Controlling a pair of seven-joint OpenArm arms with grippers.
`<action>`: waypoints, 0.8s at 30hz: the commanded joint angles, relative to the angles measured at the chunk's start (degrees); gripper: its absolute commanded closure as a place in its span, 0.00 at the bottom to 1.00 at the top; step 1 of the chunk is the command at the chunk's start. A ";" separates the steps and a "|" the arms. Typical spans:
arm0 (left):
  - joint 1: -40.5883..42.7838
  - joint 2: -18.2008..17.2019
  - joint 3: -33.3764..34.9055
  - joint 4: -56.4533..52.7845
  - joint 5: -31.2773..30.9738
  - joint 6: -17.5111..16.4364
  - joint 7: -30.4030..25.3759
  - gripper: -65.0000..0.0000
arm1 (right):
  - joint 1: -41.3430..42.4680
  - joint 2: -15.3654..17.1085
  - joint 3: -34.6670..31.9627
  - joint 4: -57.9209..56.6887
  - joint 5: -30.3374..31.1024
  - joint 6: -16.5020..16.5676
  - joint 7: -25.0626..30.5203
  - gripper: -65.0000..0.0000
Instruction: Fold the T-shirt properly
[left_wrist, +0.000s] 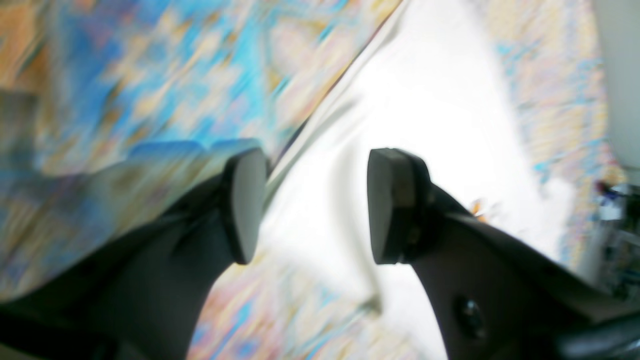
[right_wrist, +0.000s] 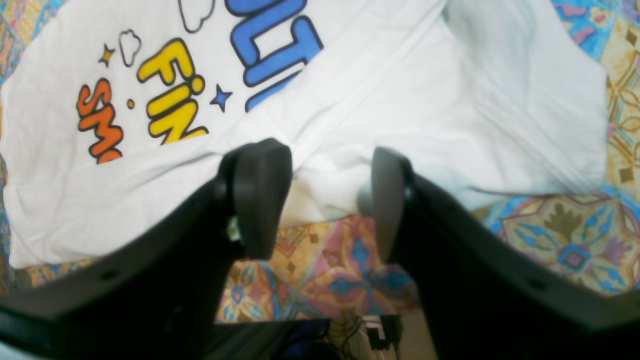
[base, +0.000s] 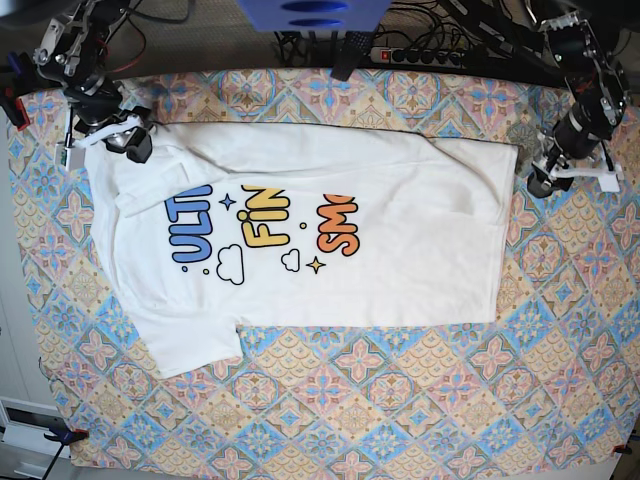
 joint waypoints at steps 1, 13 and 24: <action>0.94 -0.79 1.09 1.49 -0.43 -0.12 -0.32 0.50 | -0.13 0.64 0.24 0.85 0.74 0.42 1.03 0.56; 4.72 -0.71 2.58 -1.85 -3.06 -0.12 -0.32 0.50 | 0.05 0.64 0.24 0.76 0.57 0.42 0.94 0.56; -0.46 0.52 8.82 -10.11 -2.89 -0.12 -2.52 0.50 | 0.05 0.64 0.24 0.76 0.57 0.42 0.94 0.56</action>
